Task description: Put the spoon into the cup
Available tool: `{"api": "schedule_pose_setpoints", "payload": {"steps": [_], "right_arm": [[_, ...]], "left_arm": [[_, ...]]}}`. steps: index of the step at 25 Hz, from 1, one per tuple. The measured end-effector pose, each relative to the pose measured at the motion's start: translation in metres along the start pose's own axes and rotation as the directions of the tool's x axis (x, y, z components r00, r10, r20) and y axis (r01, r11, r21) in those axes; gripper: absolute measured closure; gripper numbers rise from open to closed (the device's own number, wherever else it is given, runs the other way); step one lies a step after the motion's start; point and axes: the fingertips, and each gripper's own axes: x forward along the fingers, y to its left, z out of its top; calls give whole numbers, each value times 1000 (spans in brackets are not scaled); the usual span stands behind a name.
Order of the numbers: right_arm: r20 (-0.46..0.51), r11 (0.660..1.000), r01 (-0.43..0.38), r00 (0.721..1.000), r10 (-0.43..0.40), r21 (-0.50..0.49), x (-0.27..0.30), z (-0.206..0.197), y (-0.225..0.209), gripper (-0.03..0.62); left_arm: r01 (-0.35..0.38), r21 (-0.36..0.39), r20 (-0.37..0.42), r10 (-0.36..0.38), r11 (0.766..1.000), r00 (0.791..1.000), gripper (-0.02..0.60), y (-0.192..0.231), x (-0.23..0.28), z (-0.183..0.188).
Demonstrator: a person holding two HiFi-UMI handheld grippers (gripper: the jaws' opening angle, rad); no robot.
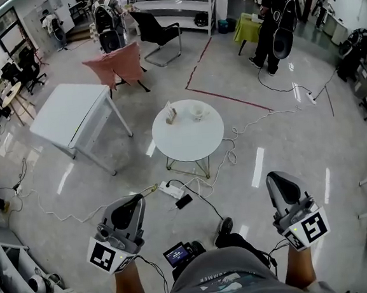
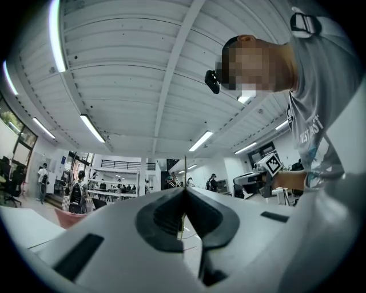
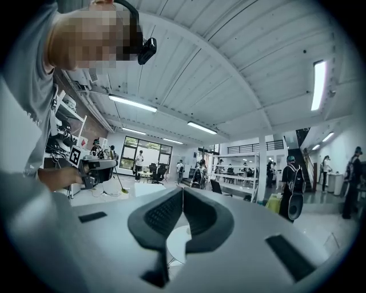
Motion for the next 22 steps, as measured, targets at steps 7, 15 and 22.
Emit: {"api": "schedule_pose_setpoints", "payload": {"steps": [7,15,22], "right_arm": [[16,999,-32,999,31,24,25,-6,-29,591],[30,996,-74,997,73,45,46,-10,-86,591],[59,991,-112,992,108,71,59,-15,-135,591]], "left_arm": [[-17,5,-28,17,1000,999,580,6,30,-6],[-51,15,-75,52,999,996,580,8,85,-11],[-78,40,-96,81,996,992,580,9,136,-15]]}}
